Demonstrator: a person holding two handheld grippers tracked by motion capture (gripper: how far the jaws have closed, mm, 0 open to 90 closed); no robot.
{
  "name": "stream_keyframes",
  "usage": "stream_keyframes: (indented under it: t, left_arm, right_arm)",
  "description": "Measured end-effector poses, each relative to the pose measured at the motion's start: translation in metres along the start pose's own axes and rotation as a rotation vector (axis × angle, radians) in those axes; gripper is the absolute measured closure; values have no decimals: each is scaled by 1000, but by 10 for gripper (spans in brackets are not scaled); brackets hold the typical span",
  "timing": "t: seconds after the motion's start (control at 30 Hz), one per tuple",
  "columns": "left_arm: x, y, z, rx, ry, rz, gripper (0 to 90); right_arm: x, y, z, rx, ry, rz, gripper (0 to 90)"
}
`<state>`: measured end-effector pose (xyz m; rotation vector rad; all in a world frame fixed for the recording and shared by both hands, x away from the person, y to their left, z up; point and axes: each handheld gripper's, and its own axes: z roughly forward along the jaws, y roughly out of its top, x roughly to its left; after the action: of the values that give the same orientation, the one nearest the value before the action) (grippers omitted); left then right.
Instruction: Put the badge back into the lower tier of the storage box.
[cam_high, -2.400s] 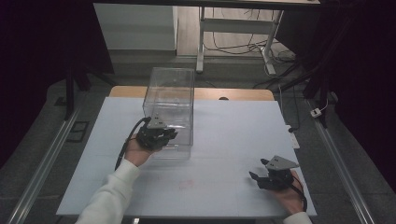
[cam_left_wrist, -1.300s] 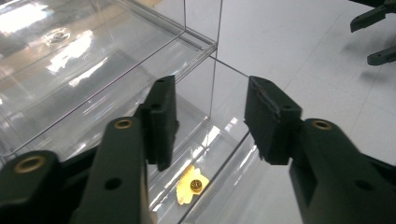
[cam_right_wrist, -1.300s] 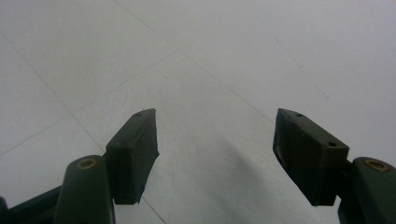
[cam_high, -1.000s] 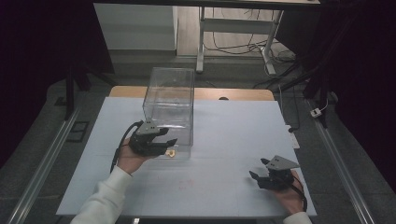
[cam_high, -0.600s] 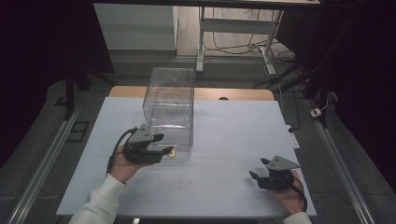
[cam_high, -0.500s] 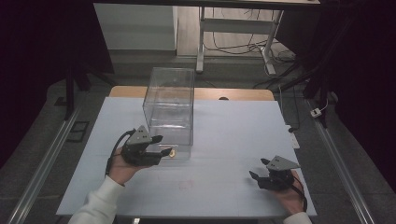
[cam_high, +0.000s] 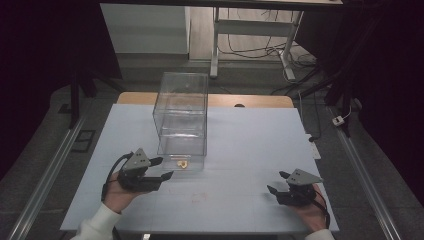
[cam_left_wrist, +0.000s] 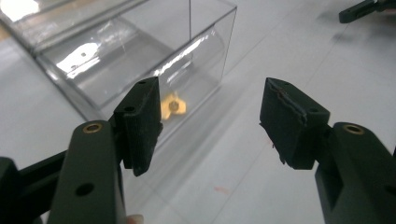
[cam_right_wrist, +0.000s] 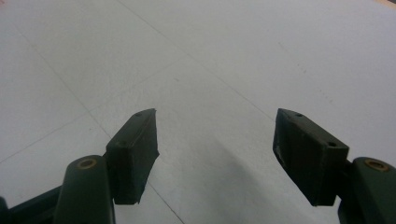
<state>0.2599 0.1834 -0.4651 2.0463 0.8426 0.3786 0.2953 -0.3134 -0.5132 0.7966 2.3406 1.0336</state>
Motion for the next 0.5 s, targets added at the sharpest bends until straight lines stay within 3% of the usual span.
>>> stream_keyframes:
  t: [0.5]
  left_arm:
    - [11,-48,-4,60,41,-84,370]
  right_arm:
    - [1,0,-1,-8,11,-7,308]
